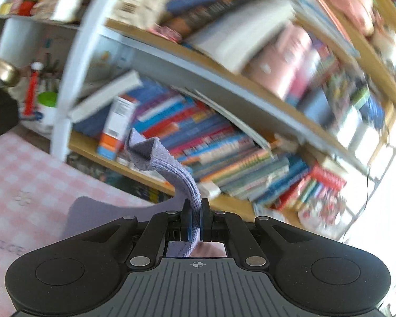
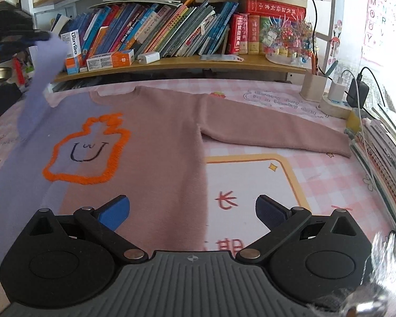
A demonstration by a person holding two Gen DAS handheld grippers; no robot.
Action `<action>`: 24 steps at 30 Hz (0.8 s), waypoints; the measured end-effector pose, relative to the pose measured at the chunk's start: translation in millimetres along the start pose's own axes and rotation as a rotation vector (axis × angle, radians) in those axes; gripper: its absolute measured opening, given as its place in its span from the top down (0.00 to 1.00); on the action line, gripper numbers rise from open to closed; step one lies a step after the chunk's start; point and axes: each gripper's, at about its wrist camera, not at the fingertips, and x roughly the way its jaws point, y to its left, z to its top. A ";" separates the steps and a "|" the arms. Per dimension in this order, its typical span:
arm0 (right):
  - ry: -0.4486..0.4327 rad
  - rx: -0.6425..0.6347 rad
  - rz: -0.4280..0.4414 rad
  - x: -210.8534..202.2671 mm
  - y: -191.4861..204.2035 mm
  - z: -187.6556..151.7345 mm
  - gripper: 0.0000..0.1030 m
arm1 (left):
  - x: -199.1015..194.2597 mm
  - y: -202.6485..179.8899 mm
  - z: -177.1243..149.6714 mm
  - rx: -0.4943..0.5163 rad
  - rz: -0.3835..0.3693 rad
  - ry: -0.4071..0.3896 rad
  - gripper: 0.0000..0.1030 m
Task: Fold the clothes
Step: 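Lift the lavender sleeve with the left gripper, fold it across the body, release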
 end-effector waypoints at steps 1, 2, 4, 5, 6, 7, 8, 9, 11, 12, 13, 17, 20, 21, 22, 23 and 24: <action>0.002 0.002 0.003 -0.1 -4.4 -1.0 0.00 | 6.5 -7.6 -4.7 0.022 0.008 0.014 0.97; 0.006 0.005 0.004 -0.2 -9.6 -2.3 0.00 | 12.5 -14.0 -9.1 0.040 0.016 0.027 0.97; 0.014 0.015 0.001 -0.5 -19.8 -5.4 0.00 | 23.8 -23.1 -19.1 0.069 0.036 0.056 0.97; 0.019 0.020 -0.001 -0.2 -24.2 -6.6 0.00 | 29.6 -25.8 -24.5 0.079 0.047 0.069 0.97; 0.024 0.023 -0.004 0.3 -28.3 -7.7 0.00 | 35.2 -28.1 -30.0 0.086 0.060 0.083 0.97; 0.030 0.026 -0.006 0.5 -32.1 -9.0 0.00 | 39.9 -29.9 -35.4 0.093 0.075 0.094 0.97; 0.035 0.028 -0.008 0.7 -35.9 -10.3 0.00 | 43.7 -31.5 -40.3 0.099 0.086 0.104 0.97; 0.041 0.029 -0.010 0.8 -39.1 -11.5 0.00 | 47.1 -33.0 -44.9 0.104 0.093 0.112 0.96; 0.050 0.027 -0.012 0.6 -44.1 -13.6 0.00 | 54.9 -37.4 -54.6 0.126 0.118 0.132 0.96; 0.053 0.026 -0.013 0.6 -46.4 -14.5 0.00 | 59.5 -39.6 -59.3 0.140 0.135 0.148 0.94; 0.056 0.025 -0.015 0.6 -48.6 -15.2 0.00 | 65.0 -42.1 -64.1 0.154 0.153 0.174 0.88; 0.063 0.017 -0.012 1.3 -52.8 -16.2 0.00 | 83.2 -59.8 -84.3 0.202 0.165 0.296 0.64; 0.065 0.003 0.003 3.0 -51.9 -14.9 0.00 | 72.3 -86.6 -95.1 0.259 0.042 0.317 0.43; 0.065 -0.001 0.009 3.7 -51.3 -14.3 0.00 | 64.4 -95.2 -97.4 0.282 -0.005 0.311 0.37; 0.065 -0.004 0.017 4.8 -50.5 -13.8 0.00 | 53.2 -101.7 -99.1 0.308 -0.049 0.301 0.34; 0.066 -0.006 0.026 6.4 -49.5 -13.2 0.00 | 40.8 -107.4 -100.7 0.335 -0.093 0.291 0.33; 0.069 -0.008 0.036 8.2 -48.1 -12.7 0.00 | 28.5 -111.0 -102.6 0.357 -0.121 0.281 0.32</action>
